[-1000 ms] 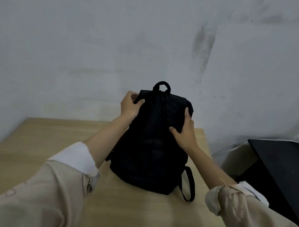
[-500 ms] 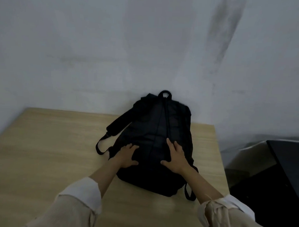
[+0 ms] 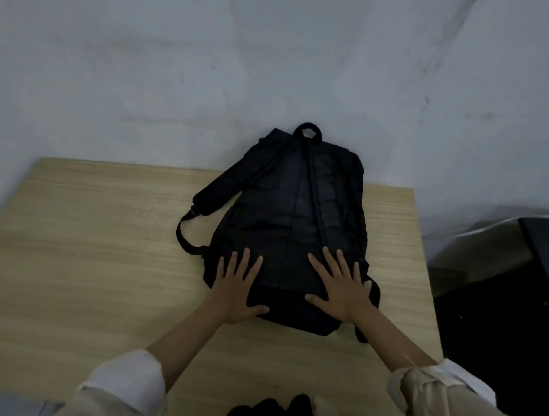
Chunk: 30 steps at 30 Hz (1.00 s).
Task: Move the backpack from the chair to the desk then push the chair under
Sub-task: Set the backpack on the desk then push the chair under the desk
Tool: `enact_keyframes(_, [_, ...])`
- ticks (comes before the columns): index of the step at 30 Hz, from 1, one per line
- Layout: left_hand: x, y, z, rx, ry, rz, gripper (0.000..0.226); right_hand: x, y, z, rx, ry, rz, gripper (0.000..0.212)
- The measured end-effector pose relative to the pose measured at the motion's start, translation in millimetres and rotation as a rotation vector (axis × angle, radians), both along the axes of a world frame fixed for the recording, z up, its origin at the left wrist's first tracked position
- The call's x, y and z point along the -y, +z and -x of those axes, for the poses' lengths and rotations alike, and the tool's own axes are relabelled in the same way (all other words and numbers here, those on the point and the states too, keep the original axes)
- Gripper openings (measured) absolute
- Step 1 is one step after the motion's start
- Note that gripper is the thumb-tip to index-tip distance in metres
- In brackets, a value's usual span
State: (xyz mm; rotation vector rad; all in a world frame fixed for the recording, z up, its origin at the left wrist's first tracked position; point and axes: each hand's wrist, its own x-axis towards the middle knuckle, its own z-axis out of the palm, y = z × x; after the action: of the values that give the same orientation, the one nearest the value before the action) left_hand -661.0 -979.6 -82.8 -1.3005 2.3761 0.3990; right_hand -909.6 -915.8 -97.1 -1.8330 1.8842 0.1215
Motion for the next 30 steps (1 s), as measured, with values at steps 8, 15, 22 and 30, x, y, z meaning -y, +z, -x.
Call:
enact_keyframes(8, [-32.9, -0.5, -10.9, -0.005, -0.049, -0.008, 0.108, -37.2, -8.5, -7.6, 0.003, -0.019, 0.069, 0.089])
enact_keyframes(15, [-57.8, 0.0, -15.8, -0.001, -0.057, -0.011, 0.110, -58.9, -9.2, -10.2, 0.041, -0.044, 0.099, 0.089])
enact_keyframes(22, [-90.1, -5.0, -34.5, -0.014, -0.107, 0.020, 0.108, -96.4, -12.9, -26.0, 0.028, -0.109, 0.119, 0.086])
enact_keyframes(30, [-127.2, -4.4, -67.3, -0.030, -0.200, 0.000, 0.099, -147.7, -11.8, -68.0, -0.097, -0.243, 0.172, 0.067])
